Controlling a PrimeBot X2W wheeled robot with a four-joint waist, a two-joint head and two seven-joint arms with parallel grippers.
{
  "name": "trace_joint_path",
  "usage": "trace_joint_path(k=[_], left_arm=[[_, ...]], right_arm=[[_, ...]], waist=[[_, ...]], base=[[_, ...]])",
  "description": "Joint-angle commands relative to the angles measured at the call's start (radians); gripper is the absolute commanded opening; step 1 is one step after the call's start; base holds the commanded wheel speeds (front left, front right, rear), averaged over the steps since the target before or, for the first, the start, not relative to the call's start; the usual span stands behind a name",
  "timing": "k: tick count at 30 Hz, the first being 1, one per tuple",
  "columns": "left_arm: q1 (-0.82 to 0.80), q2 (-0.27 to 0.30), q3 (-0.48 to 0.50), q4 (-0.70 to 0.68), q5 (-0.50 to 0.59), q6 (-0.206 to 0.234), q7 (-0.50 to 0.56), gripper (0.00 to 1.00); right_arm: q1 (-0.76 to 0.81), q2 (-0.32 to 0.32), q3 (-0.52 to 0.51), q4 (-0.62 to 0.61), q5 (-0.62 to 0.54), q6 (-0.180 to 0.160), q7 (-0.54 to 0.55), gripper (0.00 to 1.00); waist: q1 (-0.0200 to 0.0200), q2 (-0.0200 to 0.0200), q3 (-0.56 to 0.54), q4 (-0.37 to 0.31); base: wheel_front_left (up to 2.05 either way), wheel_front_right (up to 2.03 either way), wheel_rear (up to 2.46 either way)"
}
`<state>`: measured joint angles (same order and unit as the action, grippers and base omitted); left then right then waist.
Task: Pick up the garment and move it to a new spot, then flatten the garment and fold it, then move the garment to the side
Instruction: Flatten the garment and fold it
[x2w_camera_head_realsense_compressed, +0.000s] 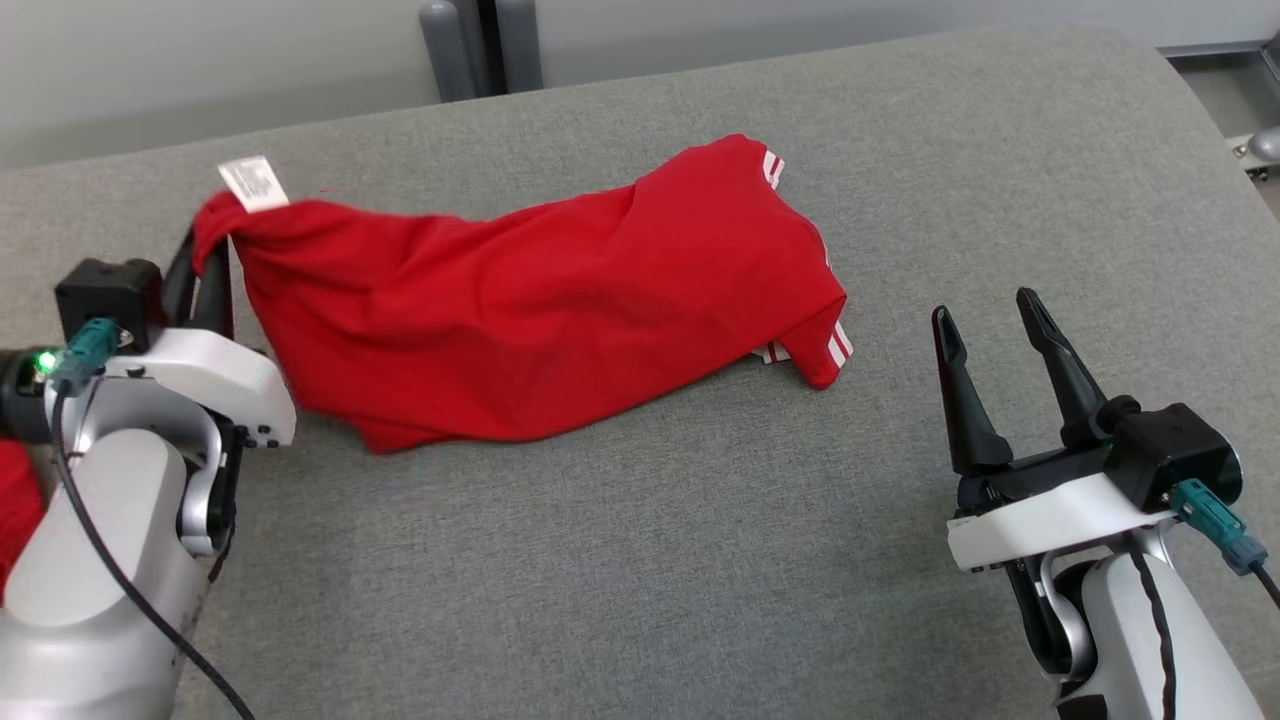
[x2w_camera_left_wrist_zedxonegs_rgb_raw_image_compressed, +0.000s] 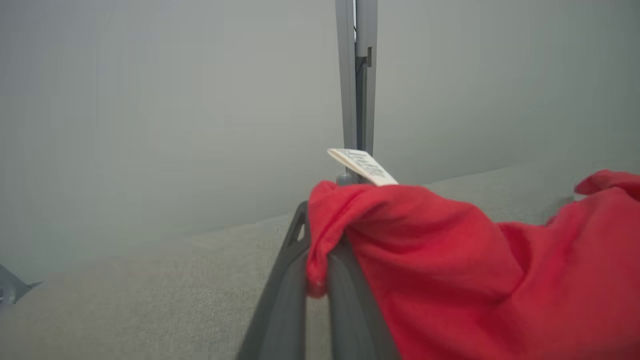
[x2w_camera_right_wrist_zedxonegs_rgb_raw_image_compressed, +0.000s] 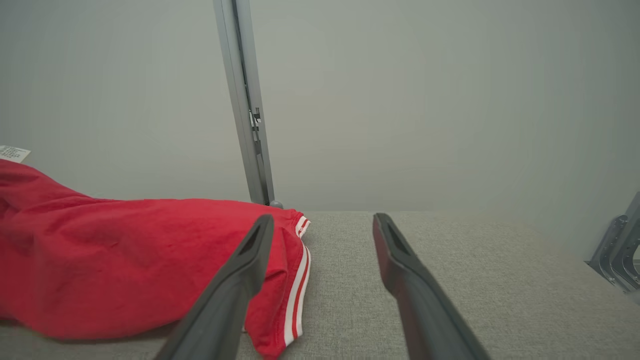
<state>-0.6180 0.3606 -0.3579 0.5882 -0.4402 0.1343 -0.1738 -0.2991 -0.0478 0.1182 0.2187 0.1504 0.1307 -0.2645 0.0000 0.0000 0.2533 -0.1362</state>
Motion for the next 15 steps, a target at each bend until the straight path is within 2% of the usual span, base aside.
trace_joint_path(k=[1,4,8,15], left_arm=[[0.010,0.002,-0.001,0.006,0.004,0.009,0.004,1.00],[0.014,-0.005,-0.012,0.044,0.012,0.027,0.027,1.00],[0.007,-0.017,-0.004,0.062,0.000,0.044,0.004,1.00],[0.022,-0.040,0.029,-0.009,-0.018,0.040,-0.073,1.00]], right_arm=[[-0.012,-0.005,0.001,0.005,0.006,0.000,-0.003,1.00],[-0.016,-0.005,0.004,0.007,0.008,0.000,-0.003,1.00],[-0.016,-0.006,-0.001,0.009,0.010,0.000,-0.003,1.00],[-0.004,-0.005,-0.018,0.005,-0.005,0.000,-0.003,1.00]], waist=[[0.0000,0.0000,0.004,-0.003],[0.0000,0.0000,0.009,-0.009],[0.0000,0.0000,0.007,-0.010],[0.0000,0.0000,-0.033,0.017]], base=[[0.00,0.00,0.00],[0.00,0.00,0.00],[0.00,0.00,0.00],[0.00,0.00,0.00]])
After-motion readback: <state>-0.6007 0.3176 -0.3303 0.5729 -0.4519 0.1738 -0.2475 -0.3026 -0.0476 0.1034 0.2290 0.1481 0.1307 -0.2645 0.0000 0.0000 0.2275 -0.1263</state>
